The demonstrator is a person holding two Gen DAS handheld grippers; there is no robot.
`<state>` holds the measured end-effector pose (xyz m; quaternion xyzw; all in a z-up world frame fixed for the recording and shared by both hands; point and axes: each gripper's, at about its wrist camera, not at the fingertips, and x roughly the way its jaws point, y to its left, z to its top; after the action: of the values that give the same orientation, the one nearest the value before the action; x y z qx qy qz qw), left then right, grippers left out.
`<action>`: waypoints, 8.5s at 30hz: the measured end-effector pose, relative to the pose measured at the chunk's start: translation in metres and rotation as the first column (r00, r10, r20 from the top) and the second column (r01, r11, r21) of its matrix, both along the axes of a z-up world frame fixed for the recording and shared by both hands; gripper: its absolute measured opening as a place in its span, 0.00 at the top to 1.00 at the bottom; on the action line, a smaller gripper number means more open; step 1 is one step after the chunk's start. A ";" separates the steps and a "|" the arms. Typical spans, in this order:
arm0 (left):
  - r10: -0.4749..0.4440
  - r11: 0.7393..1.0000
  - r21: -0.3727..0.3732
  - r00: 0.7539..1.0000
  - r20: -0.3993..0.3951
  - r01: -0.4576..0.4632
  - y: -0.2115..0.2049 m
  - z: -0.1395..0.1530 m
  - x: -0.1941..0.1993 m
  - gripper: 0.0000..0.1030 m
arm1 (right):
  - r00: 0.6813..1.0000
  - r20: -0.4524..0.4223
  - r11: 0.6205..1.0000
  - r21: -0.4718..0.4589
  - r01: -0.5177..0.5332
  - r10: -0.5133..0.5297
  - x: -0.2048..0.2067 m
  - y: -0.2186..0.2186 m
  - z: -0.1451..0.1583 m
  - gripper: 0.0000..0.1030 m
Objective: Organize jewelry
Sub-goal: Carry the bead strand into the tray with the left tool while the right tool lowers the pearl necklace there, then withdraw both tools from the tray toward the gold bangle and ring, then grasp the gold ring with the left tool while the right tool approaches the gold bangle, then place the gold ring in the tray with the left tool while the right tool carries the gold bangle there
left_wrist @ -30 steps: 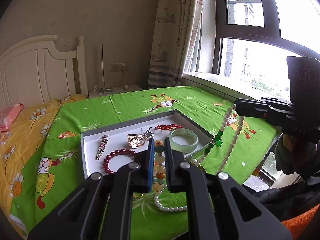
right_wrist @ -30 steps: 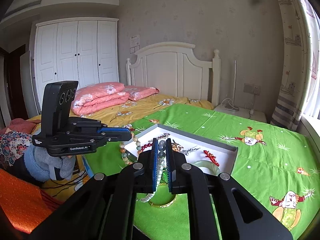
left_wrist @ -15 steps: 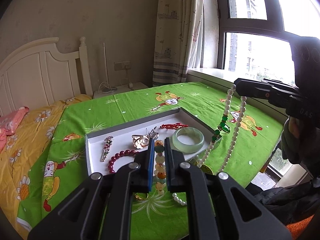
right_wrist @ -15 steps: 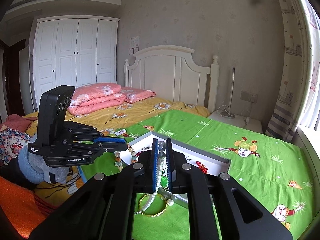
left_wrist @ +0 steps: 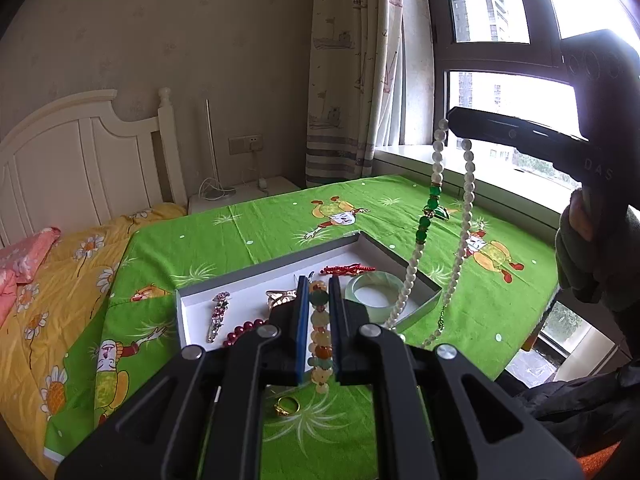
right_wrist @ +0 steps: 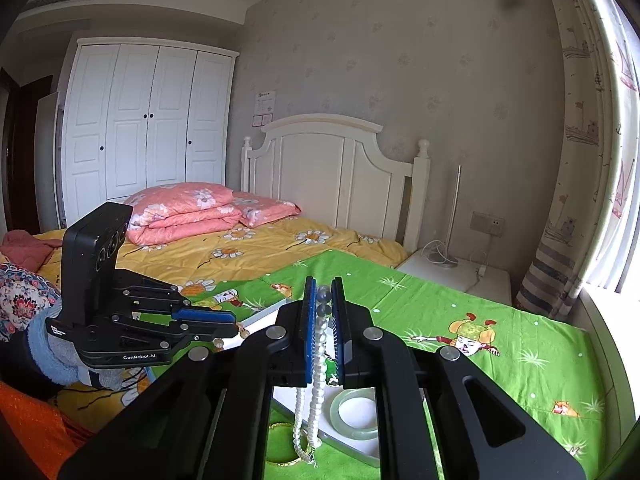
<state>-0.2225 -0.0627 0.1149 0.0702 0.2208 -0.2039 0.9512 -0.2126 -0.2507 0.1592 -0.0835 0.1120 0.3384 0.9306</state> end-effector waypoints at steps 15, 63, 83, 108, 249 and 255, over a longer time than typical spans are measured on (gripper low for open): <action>-0.005 1.000 -0.017 1.000 0.029 0.005 -0.004 0.026 0.030 0.91 | 0.999 0.037 0.999 0.001 0.034 -0.034 0.029 0.011 0.023 0.92; 0.271 0.962 0.061 0.944 -0.188 -0.265 0.033 -0.059 0.125 0.20 | 0.931 -0.346 0.988 -0.139 0.074 -0.118 0.126 0.039 -0.092 0.39; 0.340 0.939 0.100 0.929 -0.147 -0.328 0.035 -0.072 0.090 0.05 | 0.923 -0.371 0.993 -0.087 0.074 -0.101 0.088 0.009 -0.104 0.26; 0.398 0.914 -0.013 0.903 -0.164 -0.405 0.085 -0.087 -0.001 0.02 | 0.878 -0.475 0.993 -0.120 0.000 -0.057 0.019 0.011 -0.161 0.19; 0.210 0.976 -0.025 0.961 -0.178 -0.218 0.009 -0.104 -0.012 0.76 | 0.884 -0.464 0.977 -0.209 -0.049 -0.055 0.004 0.028 -0.161 0.26; 0.207 0.976 -0.024 0.962 -0.177 -0.215 0.009 -0.104 -0.012 0.76 | 0.907 -0.413 0.957 -0.287 -0.047 -0.079 0.008 0.038 -0.171 0.44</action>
<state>-0.2343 -0.0534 0.0111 0.0080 0.3047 -0.1114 0.9459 -0.2048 -0.2131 -0.0120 -0.1433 0.3584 0.3204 0.8651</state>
